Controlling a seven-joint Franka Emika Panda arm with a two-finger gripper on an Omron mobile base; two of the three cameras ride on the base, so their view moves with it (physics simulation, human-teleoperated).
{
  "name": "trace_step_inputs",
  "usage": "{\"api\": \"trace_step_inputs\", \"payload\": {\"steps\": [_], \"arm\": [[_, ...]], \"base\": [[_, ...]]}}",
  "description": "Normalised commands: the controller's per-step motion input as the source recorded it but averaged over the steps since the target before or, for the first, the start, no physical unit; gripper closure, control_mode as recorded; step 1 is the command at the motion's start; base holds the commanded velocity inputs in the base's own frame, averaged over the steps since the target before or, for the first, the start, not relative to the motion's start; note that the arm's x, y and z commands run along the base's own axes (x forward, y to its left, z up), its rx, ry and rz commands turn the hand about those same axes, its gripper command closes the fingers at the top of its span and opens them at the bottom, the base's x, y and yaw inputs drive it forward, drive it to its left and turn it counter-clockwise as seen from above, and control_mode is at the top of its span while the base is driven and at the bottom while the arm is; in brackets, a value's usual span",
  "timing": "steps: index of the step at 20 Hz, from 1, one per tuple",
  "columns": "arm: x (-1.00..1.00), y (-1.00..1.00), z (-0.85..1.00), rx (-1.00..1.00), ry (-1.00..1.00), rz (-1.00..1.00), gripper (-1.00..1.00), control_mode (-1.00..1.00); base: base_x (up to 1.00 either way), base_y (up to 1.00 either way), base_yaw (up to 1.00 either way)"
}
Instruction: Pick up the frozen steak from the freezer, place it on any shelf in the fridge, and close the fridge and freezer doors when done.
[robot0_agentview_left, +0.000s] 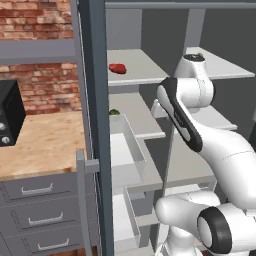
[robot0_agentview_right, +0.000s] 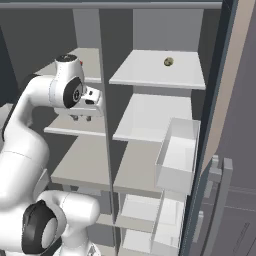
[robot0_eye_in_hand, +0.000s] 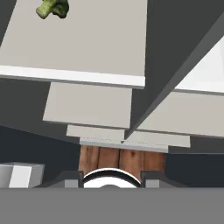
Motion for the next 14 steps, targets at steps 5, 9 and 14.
{"api": "trace_step_inputs", "payload": {"steps": [5, 9, 14], "arm": [[-0.19, 0.0, 0.0, 0.0, -0.03, 0.0, -1.0, -1.0], [-0.5, 0.0, 0.0, 0.0, -0.17, 0.0, -1.0, -1.0], [-0.44, 0.0, 0.0, 0.0, -0.12, 0.0, -1.0, -1.0]], "base": [[0.0, 0.0, 0.0], [0.0, 0.0, 0.0], [0.0, 0.0, 0.0]]}}
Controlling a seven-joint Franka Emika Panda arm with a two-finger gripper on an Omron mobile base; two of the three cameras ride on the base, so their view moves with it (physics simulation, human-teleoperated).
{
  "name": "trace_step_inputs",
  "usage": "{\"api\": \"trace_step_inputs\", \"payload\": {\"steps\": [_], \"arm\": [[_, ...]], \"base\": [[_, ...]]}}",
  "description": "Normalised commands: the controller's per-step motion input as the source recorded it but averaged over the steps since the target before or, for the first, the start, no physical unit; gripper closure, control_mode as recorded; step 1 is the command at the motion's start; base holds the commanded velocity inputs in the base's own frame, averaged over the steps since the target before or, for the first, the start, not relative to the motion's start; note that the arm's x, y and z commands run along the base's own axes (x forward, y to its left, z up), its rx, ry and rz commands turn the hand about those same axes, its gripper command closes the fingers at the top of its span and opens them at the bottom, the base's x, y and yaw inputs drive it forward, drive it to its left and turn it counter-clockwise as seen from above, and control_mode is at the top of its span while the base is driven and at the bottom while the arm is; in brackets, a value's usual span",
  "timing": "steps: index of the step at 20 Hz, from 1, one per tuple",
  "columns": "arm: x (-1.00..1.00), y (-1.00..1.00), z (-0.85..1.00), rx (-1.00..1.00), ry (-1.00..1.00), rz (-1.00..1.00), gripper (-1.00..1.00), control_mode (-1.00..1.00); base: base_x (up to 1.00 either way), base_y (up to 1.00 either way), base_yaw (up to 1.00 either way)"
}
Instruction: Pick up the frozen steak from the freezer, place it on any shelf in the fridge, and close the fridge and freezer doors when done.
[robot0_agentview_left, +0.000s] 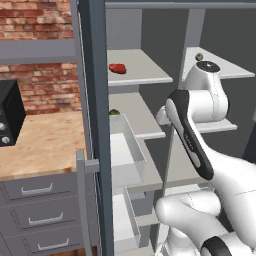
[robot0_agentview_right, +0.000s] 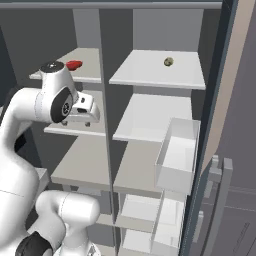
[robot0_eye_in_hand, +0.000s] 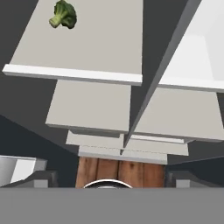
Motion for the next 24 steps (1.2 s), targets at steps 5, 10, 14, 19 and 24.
{"api": "trace_step_inputs", "payload": {"steps": [5, 10, 14, 19, 24], "arm": [[-0.45, 0.0, 0.0, 0.0, -0.12, -0.01, -1.0, -1.0], [-0.17, 0.02, 0.0, 0.0, -0.07, -0.01, -1.0, -1.0], [0.0, 0.03, 0.0, -0.01, -0.02, 0.0, -1.0, 1.0], [0.0, 0.0, 0.0, 0.0, 0.0, 0.0, -1.0, 1.0], [0.0, 0.0, 0.0, 0.0, 0.0, 0.0, -1.0, 1.0]], "base": [[0.0, 0.0, 0.0], [0.0, 0.0, 0.0], [0.02, 0.1, 0.0], [0.06, 0.2, 0.0], [0.11, 0.25, 0.0]]}}
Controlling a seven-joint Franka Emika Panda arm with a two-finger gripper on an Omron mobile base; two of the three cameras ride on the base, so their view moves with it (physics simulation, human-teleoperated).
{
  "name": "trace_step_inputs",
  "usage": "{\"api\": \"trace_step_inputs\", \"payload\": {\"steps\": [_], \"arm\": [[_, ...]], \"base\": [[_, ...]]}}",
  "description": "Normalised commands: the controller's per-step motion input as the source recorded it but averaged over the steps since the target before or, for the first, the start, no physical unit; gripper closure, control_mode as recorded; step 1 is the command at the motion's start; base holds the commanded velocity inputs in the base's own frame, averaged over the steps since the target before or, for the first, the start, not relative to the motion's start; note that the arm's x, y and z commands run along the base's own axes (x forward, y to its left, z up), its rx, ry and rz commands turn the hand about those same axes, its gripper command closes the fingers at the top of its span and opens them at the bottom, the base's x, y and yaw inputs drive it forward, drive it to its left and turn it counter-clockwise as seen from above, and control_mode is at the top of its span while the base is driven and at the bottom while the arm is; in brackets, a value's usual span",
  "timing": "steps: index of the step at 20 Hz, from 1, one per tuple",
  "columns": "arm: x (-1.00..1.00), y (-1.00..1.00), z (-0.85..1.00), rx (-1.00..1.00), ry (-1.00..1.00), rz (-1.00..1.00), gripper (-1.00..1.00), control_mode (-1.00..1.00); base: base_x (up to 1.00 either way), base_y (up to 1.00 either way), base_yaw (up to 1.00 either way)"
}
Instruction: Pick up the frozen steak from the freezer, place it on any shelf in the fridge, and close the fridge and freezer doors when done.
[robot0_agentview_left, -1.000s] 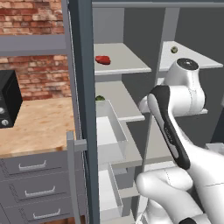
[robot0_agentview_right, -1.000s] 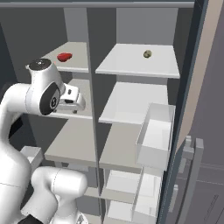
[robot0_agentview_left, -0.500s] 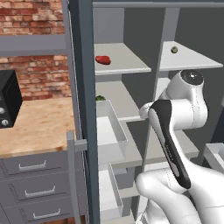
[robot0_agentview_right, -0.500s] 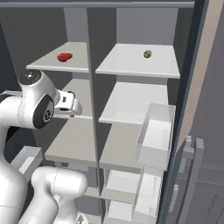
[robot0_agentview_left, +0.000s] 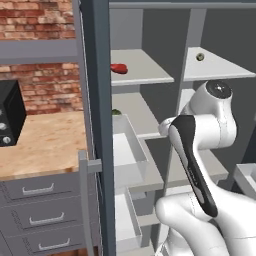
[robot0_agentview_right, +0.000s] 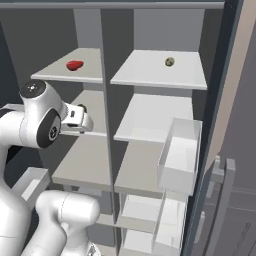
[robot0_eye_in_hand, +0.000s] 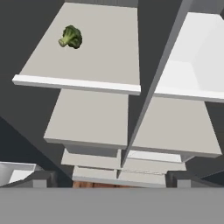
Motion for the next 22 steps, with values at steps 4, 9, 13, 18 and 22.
{"api": "trace_step_inputs", "payload": {"steps": [4, 9, 13, 18, 22], "arm": [[0.0, 0.0, 0.0, 0.0, 0.0, 0.0, -1.0, 1.0], [0.0, 0.0, 0.0, 0.0, 0.0, 0.0, -1.0, 1.0], [0.0, 0.0, 0.0, 0.0, 0.0, 0.0, -1.0, 1.0], [0.0, 0.0, 0.0, 0.0, 0.0, 0.0, -1.0, 1.0], [0.0, 0.0, 0.0, 0.0, 0.0, 0.0, -1.0, 1.0]], "base": [[0.21, 0.24, 0.0], [0.4, 0.24, 0.0], [0.41, 0.09, 0.0], [0.24, 0.18, 0.0], [0.01, 0.34, 0.0]]}}
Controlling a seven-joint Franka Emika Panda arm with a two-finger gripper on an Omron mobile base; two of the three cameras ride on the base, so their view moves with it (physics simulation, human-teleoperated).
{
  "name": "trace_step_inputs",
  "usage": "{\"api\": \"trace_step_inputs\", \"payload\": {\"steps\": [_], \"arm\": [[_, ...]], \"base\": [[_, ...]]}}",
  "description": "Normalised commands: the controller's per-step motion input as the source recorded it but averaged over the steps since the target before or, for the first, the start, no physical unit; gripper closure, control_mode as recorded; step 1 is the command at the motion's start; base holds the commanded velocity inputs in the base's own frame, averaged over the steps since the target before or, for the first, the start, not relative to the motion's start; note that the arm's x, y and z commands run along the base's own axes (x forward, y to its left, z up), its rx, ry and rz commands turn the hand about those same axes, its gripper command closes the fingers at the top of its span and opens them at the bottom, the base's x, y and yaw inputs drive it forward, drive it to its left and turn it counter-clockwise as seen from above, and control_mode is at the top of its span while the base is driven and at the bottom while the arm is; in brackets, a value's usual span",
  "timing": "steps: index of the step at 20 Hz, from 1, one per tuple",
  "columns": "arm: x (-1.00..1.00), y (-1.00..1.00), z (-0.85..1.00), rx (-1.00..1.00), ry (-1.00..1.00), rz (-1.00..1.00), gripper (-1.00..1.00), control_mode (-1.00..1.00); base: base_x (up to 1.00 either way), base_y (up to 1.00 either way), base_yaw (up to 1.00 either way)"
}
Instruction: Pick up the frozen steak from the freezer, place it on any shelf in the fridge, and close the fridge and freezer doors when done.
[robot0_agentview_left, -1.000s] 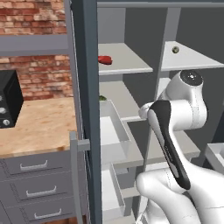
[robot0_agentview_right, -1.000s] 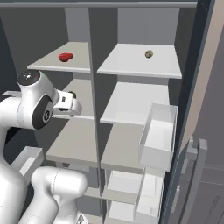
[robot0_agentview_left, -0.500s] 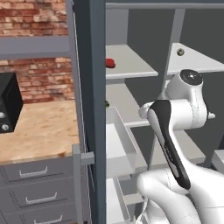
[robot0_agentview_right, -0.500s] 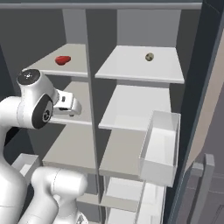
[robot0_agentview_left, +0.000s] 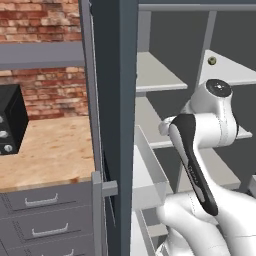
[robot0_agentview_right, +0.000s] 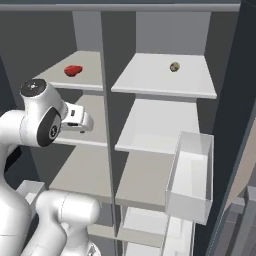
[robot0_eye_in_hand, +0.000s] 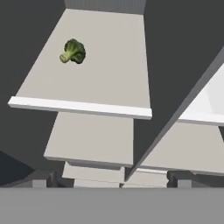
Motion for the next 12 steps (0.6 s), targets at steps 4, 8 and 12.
{"api": "trace_step_inputs", "payload": {"steps": [4, 8, 12], "arm": [[0.0, 0.0, 0.0, 0.0, 0.0, 0.0, -1.0, 1.0], [0.0, 0.0, 0.52, -0.01, -0.18, 0.0, -1.0, -1.0], [0.0, 0.01, 0.9, -0.02, -0.22, 0.01, -1.0, -1.0]], "base": [[0.02, 0.11, 0.0], [0.0, 0.0, 0.0], [0.0, 0.0, 0.0]]}}
